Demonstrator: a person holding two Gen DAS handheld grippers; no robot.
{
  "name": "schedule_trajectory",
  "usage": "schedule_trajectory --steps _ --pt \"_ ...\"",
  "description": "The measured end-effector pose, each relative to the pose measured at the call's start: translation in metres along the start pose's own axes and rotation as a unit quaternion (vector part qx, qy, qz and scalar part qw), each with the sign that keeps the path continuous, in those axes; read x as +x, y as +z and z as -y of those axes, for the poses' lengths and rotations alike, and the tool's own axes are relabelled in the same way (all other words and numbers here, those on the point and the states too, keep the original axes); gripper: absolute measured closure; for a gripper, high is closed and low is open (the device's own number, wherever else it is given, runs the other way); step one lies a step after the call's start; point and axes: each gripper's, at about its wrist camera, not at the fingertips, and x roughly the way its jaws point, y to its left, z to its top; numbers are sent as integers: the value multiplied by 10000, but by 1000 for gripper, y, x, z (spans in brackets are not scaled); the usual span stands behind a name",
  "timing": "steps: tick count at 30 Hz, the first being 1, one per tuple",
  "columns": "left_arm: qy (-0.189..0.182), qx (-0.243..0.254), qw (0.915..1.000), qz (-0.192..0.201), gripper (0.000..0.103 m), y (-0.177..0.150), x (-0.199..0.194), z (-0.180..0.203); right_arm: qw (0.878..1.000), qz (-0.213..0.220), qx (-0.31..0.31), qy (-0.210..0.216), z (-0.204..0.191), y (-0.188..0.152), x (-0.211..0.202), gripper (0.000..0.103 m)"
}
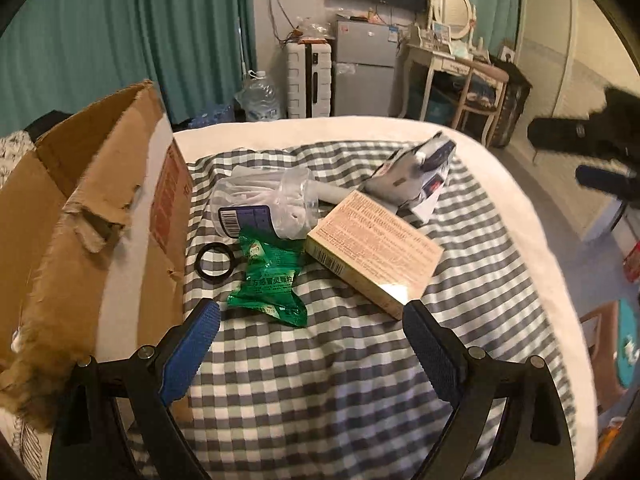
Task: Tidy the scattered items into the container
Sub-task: 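Move left tool to the green snack pack while right tool reaches the silver tissue pack, then grasp the green snack pack with left tool while right tool grasps the silver tissue pack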
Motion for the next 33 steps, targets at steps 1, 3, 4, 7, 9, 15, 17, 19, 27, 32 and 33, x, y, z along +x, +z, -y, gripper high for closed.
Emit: schedule_trajectory --steps 1,3,4,7,9,15,17,19,27,32,33 --pt "28 8 10000 -29 8 0 4 0 10000 20 31 -51 1 0 3 11" --pt "60 -24 10000 -50 8 1 10 -1 9999 21 71 -115 3 0 9 11" --pt "76 -27 10000 -58 8 1 13 -1 9999 9 76 -125 4 0 12 11" --pt "275 40 9996 -18 8 2 26 0 9998 -12 90 -180 6 0 19 11" --pt "374 121 9992 -31 8 6 35 0 9998 -111 150 -114 9 -1 25 11" --pt "662 273 9974 -102 8 18 64 -6 9996 -196 201 -101 13 -4 31 11" --pt "773 489 9957 -167 8 17 73 -5 9994 -193 257 -91 16 -3 31 11" --pt "889 683 9935 -204 8 15 82 -3 9991 -213 360 -56 20 -2 33 11" --pt "134 -408 9971 -633 57 23 102 -40 9980 -366 504 -61 29 -4 52 11" --pt "202 -453 9969 -605 66 29 94 -36 9968 -435 672 48 28 1 64 11" --pt "221 -439 9971 -578 67 29 92 -34 9964 -434 724 90 28 2 66 11"
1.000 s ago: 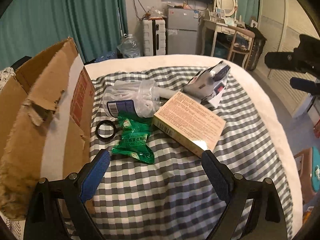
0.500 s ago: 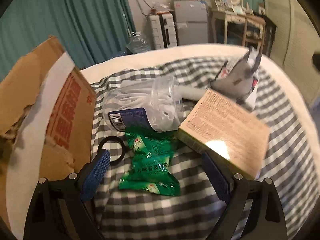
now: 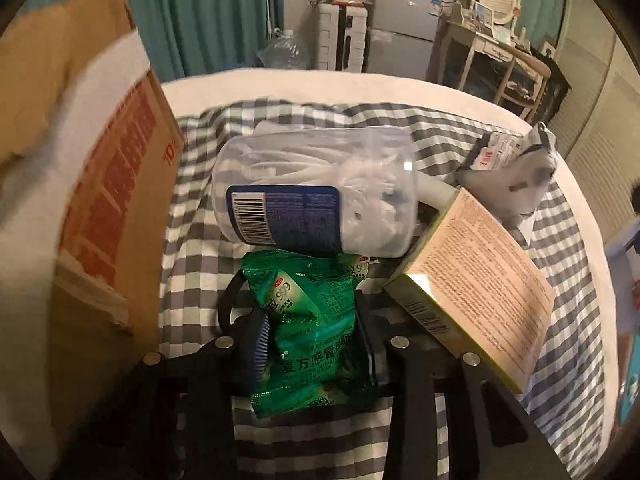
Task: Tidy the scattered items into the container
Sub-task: 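Grasp the green snack pack with left tool while right tool grasps the silver tissue pack, then carry snack pack and tissue pack into the cardboard box and open both tools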
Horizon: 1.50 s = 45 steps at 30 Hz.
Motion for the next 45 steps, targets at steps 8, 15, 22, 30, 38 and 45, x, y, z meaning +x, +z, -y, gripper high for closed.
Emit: schedule_trajectory --steps 8,15,22,30,38,45 --pt "67 -258 9991 329 67 11 -26 6 9994 43 274 209 -32 23 29 11" --pt "-90 -537 9979 343 68 25 -43 -2 9917 -863 741 -601 -46 41 95 51" --pt "-217 -581 9974 379 68 33 -61 -2 9935 -940 333 -550 -39 25 71 89" --pt "-361 -400 9962 680 68 24 -125 2 9983 -333 -159 -459 -31 -7 -41 92" --pt "-341 -381 9955 793 68 14 -205 -28 10000 -5 -97 -12 -36 -40 -122 92" --pt "21 -583 9947 848 68 12 -233 -76 9987 278 -349 227 -67 -44 -152 92"
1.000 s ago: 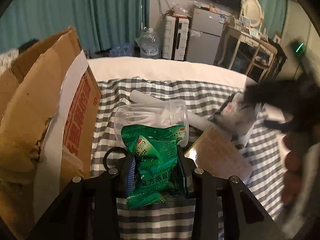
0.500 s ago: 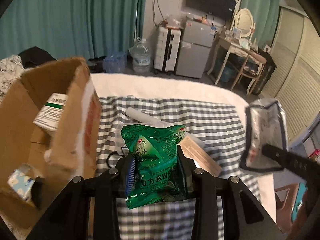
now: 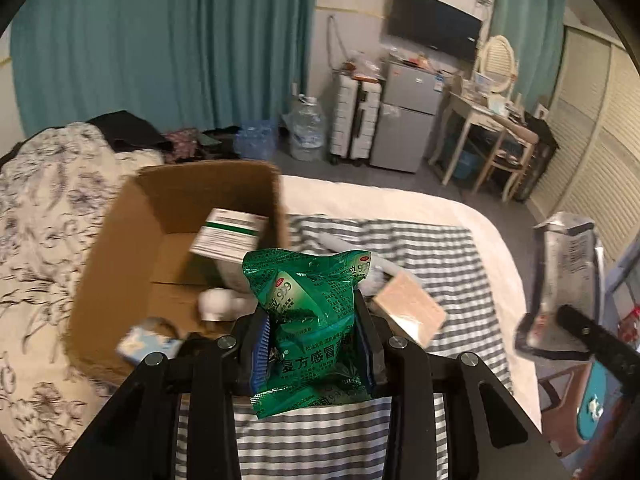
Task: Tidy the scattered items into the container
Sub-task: 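Carry snack pack and tissue pack into the cardboard box and open both tools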
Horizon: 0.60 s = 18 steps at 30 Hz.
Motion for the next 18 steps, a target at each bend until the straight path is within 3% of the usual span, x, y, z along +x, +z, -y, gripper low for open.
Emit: schedule_trajectory --steps 5,11,18 --pt "3 -316 9994 125 67 -1 0 -36 9995 147 -287 42 -17 -4 -3 92" --pt "-132 -635 9978 120 67 5 4 -71 9983 14 -567 127 -37 -11 11 92" --pt "-40 -1056 9944 27 67 11 24 -116 9938 -51 -1079 247 -91 -14 31 92"
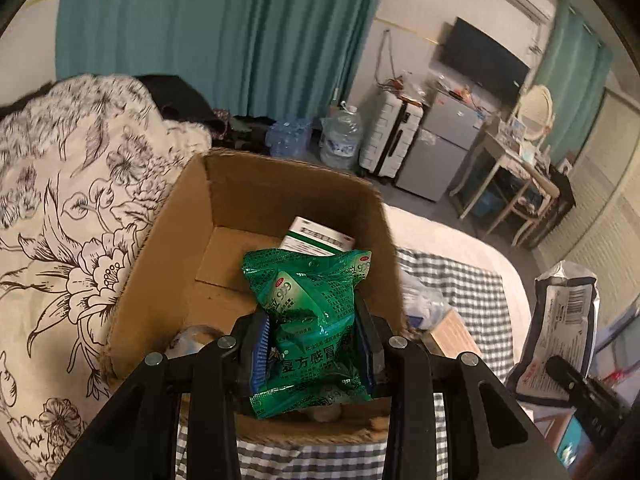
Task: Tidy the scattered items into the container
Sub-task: 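Carry snack pack and tissue pack into the cardboard box and open both tools, then move left tool to the clear floss bottle while right tool reaches the printed card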
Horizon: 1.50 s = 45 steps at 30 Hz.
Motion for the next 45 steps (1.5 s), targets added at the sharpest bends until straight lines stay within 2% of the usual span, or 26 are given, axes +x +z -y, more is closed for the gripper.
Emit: schedule_trajectory --steps 2,6,8,10,12,17,25,27,28,29,32,35,37,42,45 --pt "174 -50 9998 -19 67 2 5 -10 9999 -7 -122 77 -16 4 5 92" --pt "232 -270 9993 -104 65 5 13 -29 9993 32 -307 211 -47 9 11 92" --pt "336 -279 9989 -187 56 6 15 -34 9989 40 -375 274 -60 10 14 92" --pt "445 -319 9984 -156 27 7 13 -38 9985 16 -409 370 -71 11 17 92" --pt "472 -403 9981 -44 18 9 6 -44 9982 9 -418 439 -80 13 20 92" --pt "536 -461 9975 88 14 12 -5 -55 9970 -21 -378 675 -101 18 26 92" --pt "596 -685 9959 22 14 14 -3 -71 9942 -125 -493 944 -133 27 42 91" --pt "593 -699 9958 32 14 14 -3 -73 9937 -159 -510 987 -139 28 48 60" --pt "590 -702 9958 29 14 14 -2 -75 9939 -137 -476 981 -139 29 49 27" --pt "582 -708 9958 20 14 14 -1 -75 9945 -49 -416 957 -138 29 47 20" --pt "587 -705 9958 -39 14 13 4 -75 9947 180 -332 955 -126 33 36 20" --pt "579 -614 9964 -83 14 11 7 -70 9966 266 -246 745 -102 37 25 20" --pt "560 -537 9970 -85 10 9 8 -62 9977 252 -254 576 -81 38 20 20" --pt "400 -267 9988 -43 2 0 13 -33 9993 216 -315 21 -22 25 9 20" --pt "367 27 9993 -89 1 -12 21 -7 9995 204 -194 -165 12 13 10 19"
